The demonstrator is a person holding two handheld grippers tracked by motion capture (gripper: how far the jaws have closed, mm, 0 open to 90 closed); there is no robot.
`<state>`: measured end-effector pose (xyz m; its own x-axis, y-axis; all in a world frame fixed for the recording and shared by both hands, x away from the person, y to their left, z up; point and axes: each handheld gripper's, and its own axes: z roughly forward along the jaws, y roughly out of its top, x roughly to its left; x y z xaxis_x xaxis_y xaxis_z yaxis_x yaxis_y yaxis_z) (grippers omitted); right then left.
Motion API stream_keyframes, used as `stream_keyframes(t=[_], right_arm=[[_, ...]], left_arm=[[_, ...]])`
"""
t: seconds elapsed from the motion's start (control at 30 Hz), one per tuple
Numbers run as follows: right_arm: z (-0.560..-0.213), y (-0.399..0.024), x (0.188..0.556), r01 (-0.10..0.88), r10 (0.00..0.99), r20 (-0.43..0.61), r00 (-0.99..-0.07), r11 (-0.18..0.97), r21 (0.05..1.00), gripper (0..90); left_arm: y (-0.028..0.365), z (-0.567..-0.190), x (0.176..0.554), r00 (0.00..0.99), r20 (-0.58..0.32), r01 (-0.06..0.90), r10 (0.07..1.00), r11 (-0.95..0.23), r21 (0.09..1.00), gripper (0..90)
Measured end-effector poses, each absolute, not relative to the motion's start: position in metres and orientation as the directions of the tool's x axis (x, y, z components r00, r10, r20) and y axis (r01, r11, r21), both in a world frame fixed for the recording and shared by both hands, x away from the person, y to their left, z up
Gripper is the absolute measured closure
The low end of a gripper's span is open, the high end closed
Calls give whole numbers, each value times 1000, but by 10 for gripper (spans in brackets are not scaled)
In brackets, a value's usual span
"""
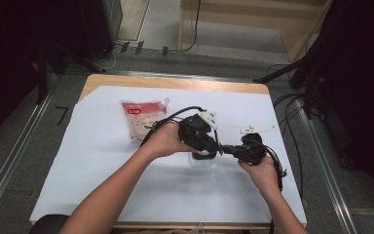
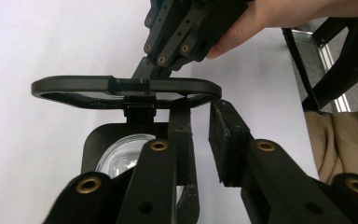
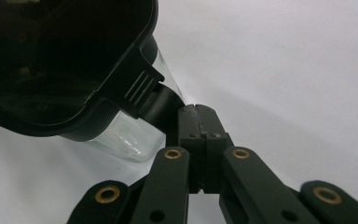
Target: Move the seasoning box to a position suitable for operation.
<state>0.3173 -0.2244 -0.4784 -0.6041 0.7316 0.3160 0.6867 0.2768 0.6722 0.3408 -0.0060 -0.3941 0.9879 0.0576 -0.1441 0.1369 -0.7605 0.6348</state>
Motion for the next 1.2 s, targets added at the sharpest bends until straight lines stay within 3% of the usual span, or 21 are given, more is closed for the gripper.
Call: stream_keyframes(t=[0.13, 0.7, 1.2], right_arm=[[-479, -225, 317, 689, 731, 319, -603, 274, 671, 900], [-480, -224, 317, 694, 732, 335, -593, 255, 673, 900], [-474, -226, 314, 677, 735, 325, -595, 242, 695, 882]], left_arm=[[-9, -394, 343, 985, -164, 144, 50, -764, 628, 837], [-24, -397, 348, 985, -167, 136, 40, -773, 620, 827], [-14, -400, 351, 965, -247, 232, 89, -734, 638, 788]])
